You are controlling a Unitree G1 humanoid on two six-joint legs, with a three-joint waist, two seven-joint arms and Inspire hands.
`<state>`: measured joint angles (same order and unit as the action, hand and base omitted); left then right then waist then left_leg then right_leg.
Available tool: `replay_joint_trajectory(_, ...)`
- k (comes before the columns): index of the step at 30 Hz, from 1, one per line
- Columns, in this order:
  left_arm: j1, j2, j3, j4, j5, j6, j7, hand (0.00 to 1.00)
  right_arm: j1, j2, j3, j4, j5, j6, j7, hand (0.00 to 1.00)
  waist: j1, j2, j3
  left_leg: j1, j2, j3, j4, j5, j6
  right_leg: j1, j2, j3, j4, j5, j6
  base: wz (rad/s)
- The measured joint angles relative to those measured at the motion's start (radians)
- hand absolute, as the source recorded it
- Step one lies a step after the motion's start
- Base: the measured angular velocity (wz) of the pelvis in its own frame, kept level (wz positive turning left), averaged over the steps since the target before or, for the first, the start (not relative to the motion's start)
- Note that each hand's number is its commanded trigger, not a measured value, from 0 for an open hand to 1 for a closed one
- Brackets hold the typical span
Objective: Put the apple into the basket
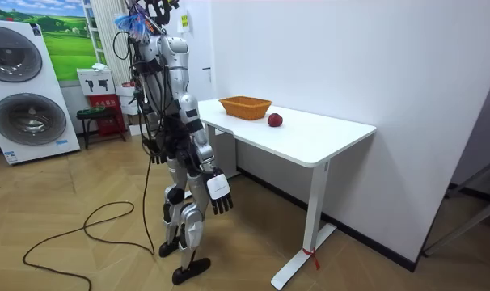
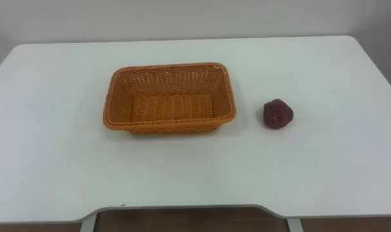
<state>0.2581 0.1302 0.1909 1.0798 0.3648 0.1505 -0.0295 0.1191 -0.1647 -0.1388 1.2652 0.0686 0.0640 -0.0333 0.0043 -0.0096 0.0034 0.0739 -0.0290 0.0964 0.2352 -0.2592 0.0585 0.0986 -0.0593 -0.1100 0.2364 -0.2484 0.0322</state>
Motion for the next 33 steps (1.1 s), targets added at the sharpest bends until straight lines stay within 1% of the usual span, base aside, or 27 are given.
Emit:
replay_joint_trajectory(6, -0.001, 0.000, 0.000, 0.000, -0.001, 0.000, 0.000, 0.00, 0.000, 0.000, 0.002, -0.002, 0.007, -0.001, 0.001, 0.00, 0.001, -0.002, 0.0004, 0.002, 0.000, 0.001, -0.001, 0.000, 0.000, 0.002, 0.000, -0.001, -0.003, 0.000, 0.000, 0.00)
replay_joint_trajectory(7, -0.002, 0.000, 0.000, 0.000, -0.002, 0.000, 0.001, 0.00, 0.000, 0.000, 0.002, -0.001, 0.031, -0.001, 0.000, 0.00, 0.002, -0.002, 0.0004, 0.002, 0.001, 0.001, 0.000, 0.000, 0.000, 0.002, 0.000, -0.002, -0.003, 0.000, 0.000, 0.00)
replay_joint_trajectory(8, -0.005, -0.001, 0.000, 0.000, -0.001, 0.000, 0.005, 0.00, 0.000, 0.000, 0.008, -0.001, 0.083, -0.002, -0.001, 0.00, 0.003, -0.005, -0.0015, 0.002, 0.001, 0.001, 0.000, 0.000, 0.000, 0.001, 0.000, -0.001, -0.002, 0.000, 0.000, 0.00)
replay_joint_trajectory(9, -0.006, -0.001, 0.000, 0.000, -0.001, -0.001, 0.009, 0.00, 0.000, 0.000, 0.010, 0.000, 0.110, -0.002, -0.001, 0.00, 0.003, -0.003, -0.0005, 0.005, 0.001, 0.001, 0.000, 0.000, 0.000, 0.001, 0.000, -0.001, -0.002, 0.000, 0.000, 0.00)
replay_joint_trajectory(13, -0.005, -0.001, 0.001, 0.013, -0.004, -0.014, 0.045, 0.00, -0.003, 0.004, -0.014, 0.018, 0.249, -0.009, -0.035, 0.00, 0.000, -0.007, -0.0014, 0.010, 0.001, 0.010, -0.002, 0.000, 0.000, 0.005, 0.001, 0.005, 0.000, 0.000, 0.000, -0.04)
replay_joint_trajectory(15, -0.003, -0.001, 0.005, 0.026, -0.022, -0.021, 0.061, 0.00, -0.005, 0.003, -0.048, 0.019, 0.325, -0.009, -0.060, 0.00, 0.000, -0.005, 0.0010, 0.023, 0.001, 0.012, -0.007, 0.000, 0.000, 0.009, 0.002, 0.013, 0.000, 0.000, 0.000, -0.09)
replay_joint_trajectory(16, -0.003, -0.002, 0.021, 0.033, -0.024, -0.026, 0.067, 0.00, -0.003, 0.004, -0.086, 0.019, 0.391, -0.009, -0.078, 0.00, -0.003, -0.005, 0.0017, 0.025, 0.001, 0.013, -0.011, 0.000, 0.000, 0.012, 0.002, 0.016, -0.002, 0.000, 0.000, -0.04)
replay_joint_trajectory(17, -0.005, -0.002, 0.042, 0.041, -0.024, -0.028, 0.069, 0.00, -0.005, 0.003, -0.135, 0.021, 0.460, -0.010, -0.091, 0.00, -0.011, -0.007, 0.0012, 0.026, 0.001, 0.012, -0.012, 0.000, 0.000, 0.018, 0.003, 0.015, -0.006, 0.000, 0.001, 0.00)
replay_joint_trajectory(18, -0.004, -0.002, 0.046, 0.040, -0.024, -0.029, 0.070, 0.00, -0.007, 0.003, -0.163, 0.021, 0.501, -0.009, -0.100, 0.00, -0.017, -0.008, 0.0013, 0.027, 0.000, 0.011, -0.013, 0.000, 0.000, 0.022, 0.003, 0.016, -0.012, 0.001, 0.002, 0.03)
replay_joint_trajectory(20, 0.013, -0.001, 0.072, 0.033, -0.024, -0.030, 0.072, 0.00, -0.015, -0.003, -0.266, 0.006, 0.677, -0.009, -0.138, 0.00, -0.041, -0.007, 0.0023, 0.026, 0.002, 0.013, -0.014, 0.000, -0.001, 0.022, 0.006, 0.018, -0.018, 0.006, 0.002, 0.00)
replay_joint_trajectory(21, 0.018, 0.000, 0.078, 0.026, -0.024, -0.031, 0.074, 0.00, -0.015, -0.004, -0.287, -0.005, 0.727, -0.009, -0.152, 0.00, -0.048, -0.008, 0.0019, 0.026, 0.001, 0.012, -0.013, 0.000, -0.001, 0.022, 0.006, 0.018, -0.018, 0.006, 0.002, 0.00)
replay_joint_trajectory(23, 0.029, 0.002, 0.088, 0.009, -0.022, -0.042, 0.090, 0.00, -0.012, -0.006, -0.361, -0.080, 0.877, -0.015, -0.205, 0.00, -0.068, -0.009, 0.0009, 0.025, 0.001, 0.012, -0.013, 0.000, -0.001, 0.020, 0.006, 0.018, -0.016, 0.006, 0.002, 0.00)
replay_joint_trajectory(24, 0.029, 0.002, 0.095, 0.010, -0.023, -0.047, 0.092, 0.00, -0.011, -0.006, -0.382, -0.102, 0.909, -0.019, -0.218, 0.00, -0.070, -0.008, 0.0009, 0.025, 0.001, 0.014, -0.014, 0.000, -0.001, 0.019, 0.006, 0.019, -0.016, 0.006, 0.002, -0.06)
replay_joint_trajectory(26, 0.029, 0.003, 0.112, 0.010, -0.025, -0.064, 0.108, 0.00, -0.024, -0.009, -0.436, -0.207, 0.988, -0.032, -0.298, 0.00, -0.081, -0.010, -0.0008, 0.024, 0.000, 0.021, -0.021, 0.000, -0.001, 0.013, 0.007, 0.027, -0.014, 0.006, 0.002, -0.10)
replay_joint_trajectory(27, 0.029, 0.004, 0.112, 0.009, -0.025, -0.067, 0.114, 0.00, -0.023, -0.009, -0.436, -0.241, 0.997, -0.041, -0.321, 0.00, -0.082, -0.011, -0.0012, 0.024, 0.000, 0.024, -0.020, 0.000, -0.001, 0.013, 0.007, 0.028, -0.014, 0.006, 0.002, -0.06)
replay_joint_trajectory(29, 0.026, 0.005, 0.112, 0.007, -0.041, -0.070, 0.118, 0.00, -0.022, -0.008, -0.445, -0.390, 0.993, -0.072, -0.418, 0.00, -0.088, -0.013, -0.0023, 0.021, -0.002, 0.026, -0.016, 0.000, -0.001, 0.013, 0.007, 0.026, -0.014, 0.006, 0.002, 0.00)
replay_joint_trajectory(30, 0.026, 0.005, 0.112, 0.003, -0.044, -0.070, 0.118, 0.00, -0.023, -0.008, -0.451, -0.432, 0.984, -0.078, -0.447, 0.00, -0.089, -0.014, -0.0029, 0.017, -0.002, 0.027, -0.013, 0.000, -0.001, 0.013, 0.007, 0.026, -0.015, 0.006, 0.002, 0.00)
replay_joint_trajectory(32, 0.025, 0.005, 0.111, -0.008, -0.050, -0.075, 0.131, 0.00, -0.024, -0.003, -0.473, -0.618, 0.920, -0.101, -0.560, 0.00, -0.087, -0.014, -0.0046, -0.001, -0.003, 0.027, -0.008, 0.000, -0.001, -0.001, 0.007, 0.027, -0.014, 0.007, 0.002, 0.00)
replay_joint_trajectory(33, 0.024, 0.006, 0.110, -0.008, -0.049, -0.077, 0.135, 0.00, -0.024, -0.003, -0.473, -0.665, 0.892, -0.110, -0.592, 0.00, -0.086, -0.015, -0.0049, -0.008, -0.003, 0.027, -0.004, 0.000, -0.001, -0.006, 0.007, 0.027, -0.013, 0.007, 0.002, 0.00)
